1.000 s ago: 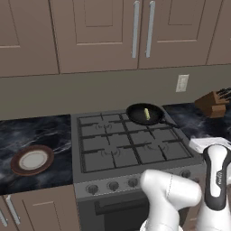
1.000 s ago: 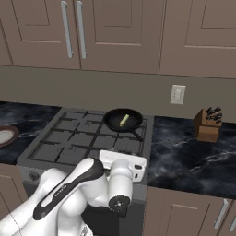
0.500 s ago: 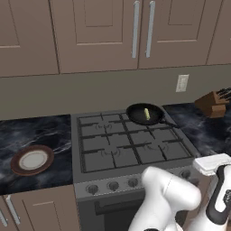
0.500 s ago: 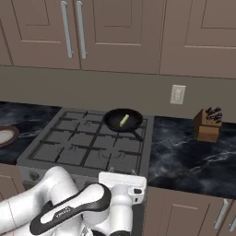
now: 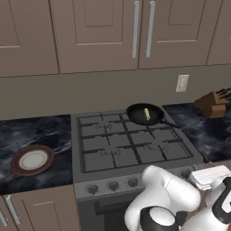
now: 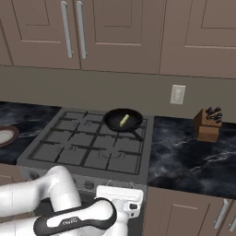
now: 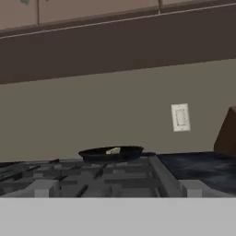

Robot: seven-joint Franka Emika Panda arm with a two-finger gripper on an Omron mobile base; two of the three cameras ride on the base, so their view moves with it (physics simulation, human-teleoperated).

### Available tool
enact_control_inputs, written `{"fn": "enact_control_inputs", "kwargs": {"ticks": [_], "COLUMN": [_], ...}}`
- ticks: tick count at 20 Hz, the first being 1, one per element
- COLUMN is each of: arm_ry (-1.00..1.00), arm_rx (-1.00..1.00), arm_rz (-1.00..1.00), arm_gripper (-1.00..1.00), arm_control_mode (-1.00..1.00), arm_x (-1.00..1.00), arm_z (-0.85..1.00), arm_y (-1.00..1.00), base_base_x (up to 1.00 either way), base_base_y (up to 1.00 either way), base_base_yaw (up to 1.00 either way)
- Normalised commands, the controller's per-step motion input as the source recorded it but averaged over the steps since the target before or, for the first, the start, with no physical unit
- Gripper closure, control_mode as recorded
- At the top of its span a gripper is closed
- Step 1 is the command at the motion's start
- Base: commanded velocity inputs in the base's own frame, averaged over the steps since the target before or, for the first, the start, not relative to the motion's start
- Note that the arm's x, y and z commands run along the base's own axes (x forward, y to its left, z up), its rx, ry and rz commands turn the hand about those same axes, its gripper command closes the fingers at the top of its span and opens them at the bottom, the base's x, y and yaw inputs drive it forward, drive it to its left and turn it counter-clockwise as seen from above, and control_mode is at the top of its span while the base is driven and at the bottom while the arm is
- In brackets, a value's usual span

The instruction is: Pick up the butter stick and place it in the pan. Then turn on the burner for the pan.

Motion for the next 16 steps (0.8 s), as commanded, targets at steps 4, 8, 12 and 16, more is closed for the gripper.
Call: {"fn": "enact_control_inputs", "kwargs": {"ticks": [4, 8, 12, 16], "arm_ry": [-0.03, -0.01, 0.00, 0.00], "arm_rx": [0.00, 0.00, 0.00, 0.00], "arm_rz": [0.00, 0.00, 0.00, 0.00], "arm_gripper": [-1.00, -1.00, -1.00, -1.00], "arm_control_mode": [-1.00, -1.00, -1.00, -1.00], "arm_x": [0.01, 0.03, 0.00, 0.00], "arm_z": [-0.51, -0.47, -0.40, -0.31], "arm_y": [0.00, 0.00, 0.00, 0.00], "base_base_x": [0.00, 0.00, 0.00, 0.00], "base_base_y": [0.00, 0.00, 0.00, 0.00], "base_base_yaw": [0.00, 0.00, 0.00, 0.00]}}
